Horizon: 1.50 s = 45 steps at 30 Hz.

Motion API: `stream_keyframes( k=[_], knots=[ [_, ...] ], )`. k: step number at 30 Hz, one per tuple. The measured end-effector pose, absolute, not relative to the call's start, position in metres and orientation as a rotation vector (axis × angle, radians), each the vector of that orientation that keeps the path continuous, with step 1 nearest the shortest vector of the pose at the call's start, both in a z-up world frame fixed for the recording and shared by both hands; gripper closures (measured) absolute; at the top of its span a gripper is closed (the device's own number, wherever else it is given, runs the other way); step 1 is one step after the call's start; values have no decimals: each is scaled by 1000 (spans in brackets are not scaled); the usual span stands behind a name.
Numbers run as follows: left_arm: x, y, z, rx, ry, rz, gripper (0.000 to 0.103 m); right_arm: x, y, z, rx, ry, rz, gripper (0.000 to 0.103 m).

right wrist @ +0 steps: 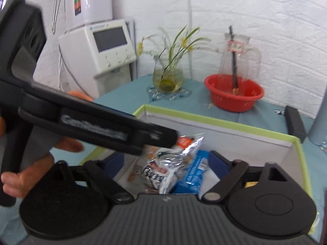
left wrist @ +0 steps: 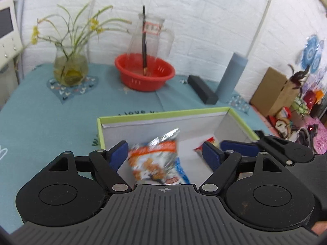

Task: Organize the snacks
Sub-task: 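Drop the silver chips bag into the green box and open the left gripper, then grasp the red spicy-bean bag with the left gripper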

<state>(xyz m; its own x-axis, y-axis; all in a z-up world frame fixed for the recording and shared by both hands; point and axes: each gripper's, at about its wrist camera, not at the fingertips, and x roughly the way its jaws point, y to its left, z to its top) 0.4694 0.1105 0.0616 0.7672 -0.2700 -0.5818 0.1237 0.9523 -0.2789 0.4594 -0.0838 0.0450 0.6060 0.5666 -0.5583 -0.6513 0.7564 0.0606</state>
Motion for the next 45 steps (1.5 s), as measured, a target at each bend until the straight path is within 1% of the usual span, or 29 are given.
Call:
stream_keyframes(
  k=[3,6,12,15,17,19,22,24,27,31,34,37,40,41,42,44,45],
  knots=[
    [452,101,66,-229,640,-280,32,448,-117,54,-181,555,619,10],
    [449,77,63,-200,667,-327,35,449,-158,63,-139,528,460,10],
    [465,25,59,-140,688,-346,36,481,-222,63,-79,523,203,10],
    [487,-1,62,-137,711,-371,36,496,-233,50,-78,563,176,10],
    [503,-21,60,-103,760,-370,36,501,-230,42,-86,589,205,10],
    [515,-33,50,-46,814,-317,40,505,-219,35,-121,619,241,10],
    [522,-30,33,-33,855,-272,40,514,-210,24,-215,625,234,3],
    [523,-26,25,-40,863,-263,40,521,-206,19,-223,651,240,3],
    [523,-22,19,-65,881,-287,38,526,-190,9,-331,687,239,3],
    [520,-14,17,-51,860,-310,36,523,-188,16,-365,748,234,3],
    [521,-7,11,-33,863,-305,36,518,-185,17,-353,821,257,3],
    [522,5,5,-74,885,-321,36,505,-181,19,-368,834,264,3],
    [516,10,5,-76,878,-317,37,498,-175,25,-401,785,255,3],
    [514,11,7,-79,875,-310,40,496,-175,30,-401,753,231,3],
    [508,13,12,-88,863,-296,45,493,-176,39,-382,719,213,3],
    [491,19,30,-111,807,-301,43,475,-182,61,-316,642,238,3],
    [478,24,42,-123,770,-309,38,458,-185,71,-285,596,260,3]
  ],
)
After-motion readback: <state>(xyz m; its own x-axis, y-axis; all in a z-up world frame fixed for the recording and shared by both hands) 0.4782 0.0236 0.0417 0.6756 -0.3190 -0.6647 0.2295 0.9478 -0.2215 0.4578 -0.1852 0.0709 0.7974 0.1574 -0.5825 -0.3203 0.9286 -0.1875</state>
